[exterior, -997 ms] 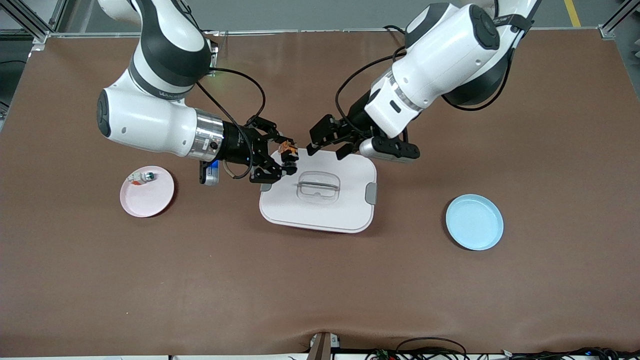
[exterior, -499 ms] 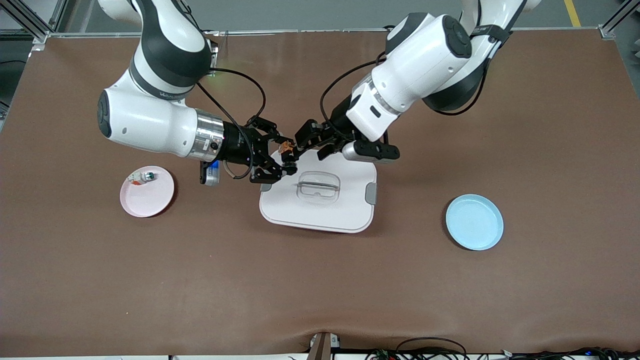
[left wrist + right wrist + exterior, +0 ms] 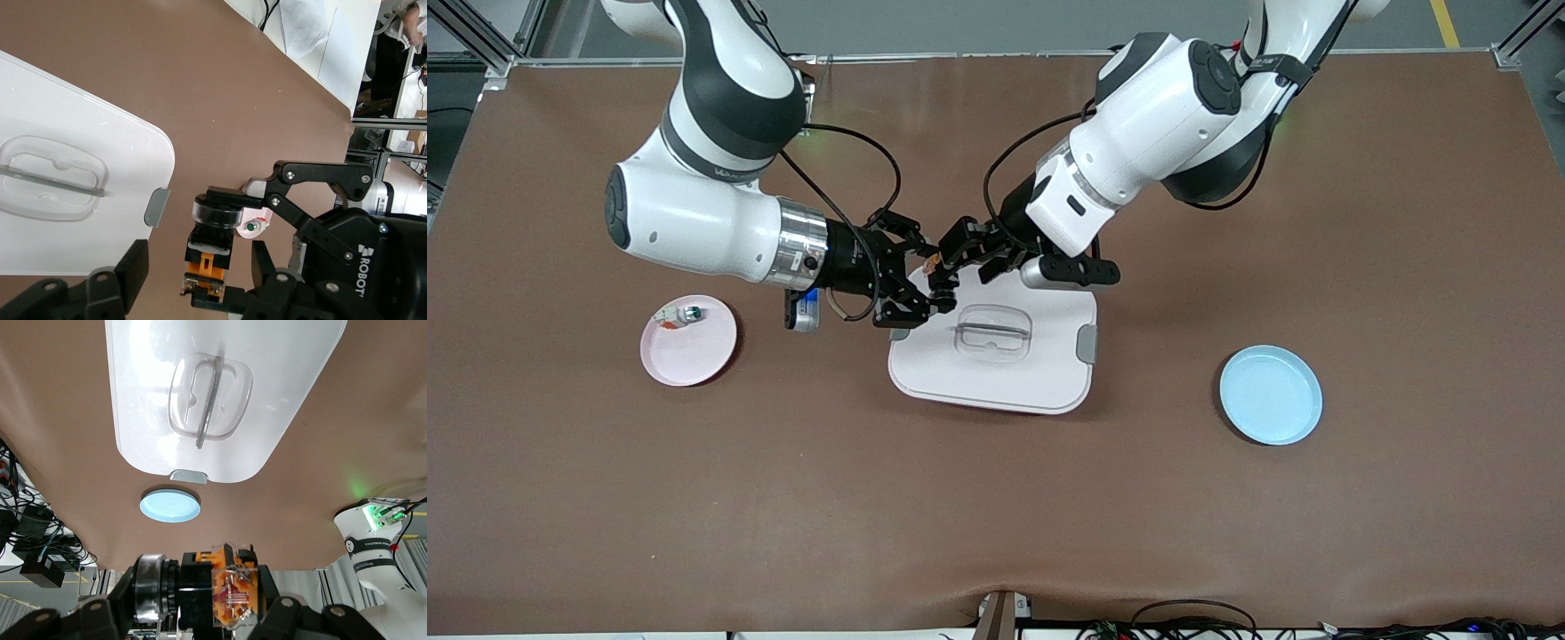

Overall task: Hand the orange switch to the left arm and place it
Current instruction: 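Bring the switch above the box toward the left gripper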

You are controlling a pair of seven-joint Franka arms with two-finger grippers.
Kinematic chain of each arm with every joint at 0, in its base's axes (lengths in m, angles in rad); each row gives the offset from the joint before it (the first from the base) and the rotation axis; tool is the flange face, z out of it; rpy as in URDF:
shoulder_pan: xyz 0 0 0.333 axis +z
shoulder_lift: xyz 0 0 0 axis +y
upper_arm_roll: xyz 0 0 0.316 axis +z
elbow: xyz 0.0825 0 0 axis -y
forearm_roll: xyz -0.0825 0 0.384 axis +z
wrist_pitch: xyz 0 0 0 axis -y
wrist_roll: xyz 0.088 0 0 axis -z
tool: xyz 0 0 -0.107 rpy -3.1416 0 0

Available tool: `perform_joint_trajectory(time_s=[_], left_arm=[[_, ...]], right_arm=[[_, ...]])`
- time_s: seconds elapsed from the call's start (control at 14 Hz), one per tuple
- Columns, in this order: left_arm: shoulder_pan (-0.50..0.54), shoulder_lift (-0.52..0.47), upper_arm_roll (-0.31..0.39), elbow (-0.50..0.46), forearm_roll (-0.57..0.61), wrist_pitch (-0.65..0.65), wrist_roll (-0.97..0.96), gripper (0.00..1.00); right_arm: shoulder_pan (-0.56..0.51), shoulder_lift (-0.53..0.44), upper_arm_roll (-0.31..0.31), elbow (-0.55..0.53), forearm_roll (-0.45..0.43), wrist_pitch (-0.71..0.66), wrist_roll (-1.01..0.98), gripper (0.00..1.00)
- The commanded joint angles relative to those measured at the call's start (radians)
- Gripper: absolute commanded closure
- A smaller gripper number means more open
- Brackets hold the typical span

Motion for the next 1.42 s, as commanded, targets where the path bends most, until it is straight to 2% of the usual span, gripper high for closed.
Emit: perform_joint_trajectory(time_s=[0.0, 0.28, 0.43, 0.64, 1.07, 1.35], left_arm=[[-0.012, 0.023, 0.002, 0.010, -0.002, 0.018, -0.006, 0.32], [-0.032, 0.041, 0.002, 0.010, -0.003, 0.062, -0.006, 0.34], [-0.043, 0.053, 0.002, 0.010, -0.002, 0.076, -0.005, 0.35], [-0.043, 0.054, 0.002, 0.010, -0.002, 0.078, 0.001, 0.44], [-0.028, 0.047, 0.005, 0.009, 0.000, 0.076, 0.034, 0.46], [-0.025, 0.044, 0.011, 0.010, -0.002, 0.076, 0.044, 0.61]], right_arm=[[0.018, 0.026, -0.010, 0.046, 0.022, 0.006, 0.023, 1.00], [0.027, 0.086, -0.011, 0.139, 0.013, 0.002, 0.105, 1.00], [0.033, 0.090, -0.011, 0.143, 0.013, 0.003, 0.107, 1.00], [0.033, 0.090, -0.011, 0.141, 0.011, 0.003, 0.105, 1.00], [0.028, 0.092, -0.013, 0.141, 0.005, -0.003, 0.087, 1.00], [0.027, 0.094, -0.011, 0.143, -0.015, -0.010, 0.052, 1.00]])
